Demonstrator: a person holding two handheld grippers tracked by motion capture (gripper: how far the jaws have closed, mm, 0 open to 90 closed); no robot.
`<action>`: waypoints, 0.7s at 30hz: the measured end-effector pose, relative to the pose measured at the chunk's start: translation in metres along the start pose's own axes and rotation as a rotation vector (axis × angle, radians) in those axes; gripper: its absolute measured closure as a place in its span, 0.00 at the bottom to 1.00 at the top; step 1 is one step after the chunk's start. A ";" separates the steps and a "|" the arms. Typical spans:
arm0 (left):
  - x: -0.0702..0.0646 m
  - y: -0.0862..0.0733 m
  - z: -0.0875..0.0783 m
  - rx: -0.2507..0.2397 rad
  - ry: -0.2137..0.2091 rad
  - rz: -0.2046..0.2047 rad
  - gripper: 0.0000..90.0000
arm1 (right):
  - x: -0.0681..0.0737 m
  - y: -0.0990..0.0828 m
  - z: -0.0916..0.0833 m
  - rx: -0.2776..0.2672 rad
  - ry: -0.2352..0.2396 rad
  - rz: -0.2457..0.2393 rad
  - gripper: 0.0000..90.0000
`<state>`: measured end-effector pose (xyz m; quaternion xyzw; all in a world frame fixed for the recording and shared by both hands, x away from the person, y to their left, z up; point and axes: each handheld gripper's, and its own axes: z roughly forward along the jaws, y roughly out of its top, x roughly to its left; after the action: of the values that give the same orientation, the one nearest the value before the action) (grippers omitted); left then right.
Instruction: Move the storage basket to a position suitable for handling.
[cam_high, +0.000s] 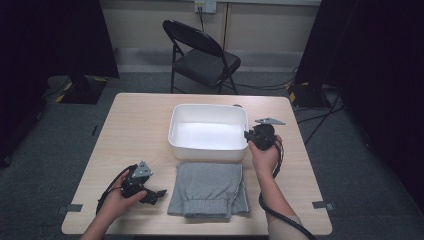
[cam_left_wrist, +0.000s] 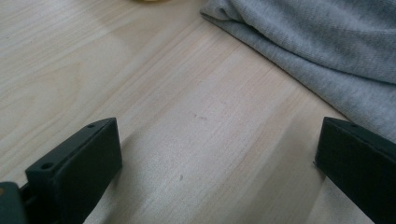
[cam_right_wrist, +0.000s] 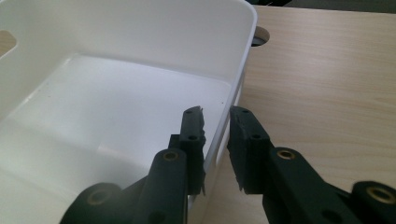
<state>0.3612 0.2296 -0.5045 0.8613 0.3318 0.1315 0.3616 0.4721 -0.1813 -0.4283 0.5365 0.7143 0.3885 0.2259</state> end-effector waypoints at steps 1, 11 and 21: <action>0.000 0.000 0.000 0.000 0.000 0.000 0.00 | 0.000 0.000 0.000 0.000 -0.001 -0.001 0.84; 0.000 0.000 0.000 0.000 0.000 0.000 0.00 | 0.009 0.001 0.003 0.000 0.017 -0.012 0.83; 0.000 0.000 0.000 0.000 0.000 0.000 0.00 | 0.013 0.001 0.004 0.019 0.021 -0.017 0.81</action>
<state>0.3612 0.2296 -0.5045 0.8614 0.3316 0.1316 0.3616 0.4715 -0.1674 -0.4291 0.5282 0.7249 0.3856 0.2166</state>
